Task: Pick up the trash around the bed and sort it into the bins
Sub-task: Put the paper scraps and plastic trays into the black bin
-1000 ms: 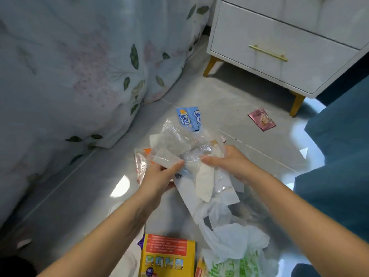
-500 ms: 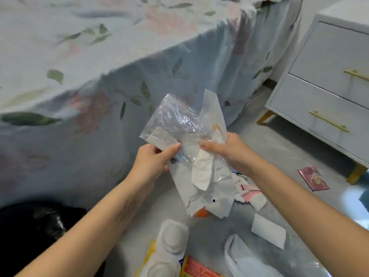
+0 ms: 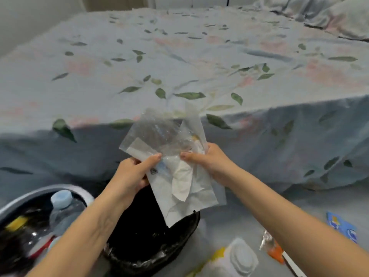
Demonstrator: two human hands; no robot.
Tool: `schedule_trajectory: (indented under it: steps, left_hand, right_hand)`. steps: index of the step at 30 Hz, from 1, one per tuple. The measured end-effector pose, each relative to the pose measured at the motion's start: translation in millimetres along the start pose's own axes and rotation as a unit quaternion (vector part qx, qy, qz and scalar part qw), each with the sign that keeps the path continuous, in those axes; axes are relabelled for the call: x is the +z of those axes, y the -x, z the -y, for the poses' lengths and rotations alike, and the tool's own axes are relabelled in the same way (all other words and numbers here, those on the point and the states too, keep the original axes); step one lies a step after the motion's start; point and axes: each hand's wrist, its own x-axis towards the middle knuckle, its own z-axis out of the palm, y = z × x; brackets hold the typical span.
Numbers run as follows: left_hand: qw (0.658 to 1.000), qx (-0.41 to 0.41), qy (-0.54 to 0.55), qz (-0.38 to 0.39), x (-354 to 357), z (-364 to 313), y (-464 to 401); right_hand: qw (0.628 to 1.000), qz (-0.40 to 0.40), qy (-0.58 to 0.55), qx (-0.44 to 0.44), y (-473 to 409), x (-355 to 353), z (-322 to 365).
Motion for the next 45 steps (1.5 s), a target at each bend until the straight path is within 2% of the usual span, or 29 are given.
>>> schedule_trajectory:
  steps: [4, 8, 14, 17, 20, 23, 26, 29, 32, 36, 40, 42, 43, 45]
  left_hand:
    - [0.996, 0.023, 0.028, -0.077, -52.1, 8.6, 10.9]
    - [0.988, 0.072, -0.026, -0.137, -88.3, 22.4, 19.5]
    - [0.973, 0.006, -0.060, -0.224, -72.6, 79.9, -5.4]
    - [0.978, -0.023, -0.062, -0.197, -56.1, 103.8, -29.8]
    - [0.977, -0.091, -0.050, -0.186, -49.3, 131.9, -50.8]
    - [0.968, -0.173, -0.054, -0.172, -53.1, 162.1, -64.5]
    - [0.947, -0.234, -0.146, -0.165, -62.9, 181.0, -73.2]
    - [0.905, -0.262, -0.311, -0.129, -70.8, 185.1, -79.2]
    - [0.828, -0.272, -0.485, -0.070, -73.6, 186.1, -81.0]
    - [0.729, -0.268, -0.629, -0.010, -66.9, 191.3, -81.2]
    - [0.699, -0.257, -0.665, 0.054, -59.7, 175.2, -82.2]
    - [0.707, -0.213, -0.669, 0.087, -53.0, 152.6, -78.2]
    - [0.716, -0.186, -0.666, 0.091, -48.4, 138.0, -74.6]
    - [0.737, -0.127, -0.658, 0.085, -36.5, 103.8, -60.6]
  right_hand:
    - [1.000, 0.021, -0.020, 0.011, -21.8, 62.9, -14.5]
    - [0.999, 0.048, -0.006, -0.005, -31.5, 100.5, -40.1]
    - [0.999, 0.024, 0.019, 0.036, -39.6, 116.9, -98.8]
    - [0.996, -0.012, 0.016, 0.086, -43.5, 102.0, -121.8]
    - [0.984, 0.000, 0.054, 0.171, -47.2, 84.4, -138.2]
    - [0.959, 0.026, 0.145, 0.244, -51.1, 80.0, -145.3]
    - [0.908, 0.031, 0.306, 0.285, -58.6, 88.4, -150.4]
    - [0.852, 0.051, 0.435, 0.287, -65.7, 101.7, -160.2]
    - [0.816, 0.091, 0.489, 0.296, -72.1, 114.2, -178.8]
    - [0.778, 0.117, 0.522, 0.329, -74.3, 113.1, -194.4]
    - [0.758, 0.165, 0.546, 0.317, -76.2, 111.1, -181.2]
    - [0.768, 0.156, 0.559, 0.272, -71.9, 109.5, -155.0]
    - [0.786, 0.137, 0.552, 0.243, -67.4, 106.6, -137.5]
    - [0.853, 0.126, 0.457, 0.220, -52.7, 96.7, -97.8]
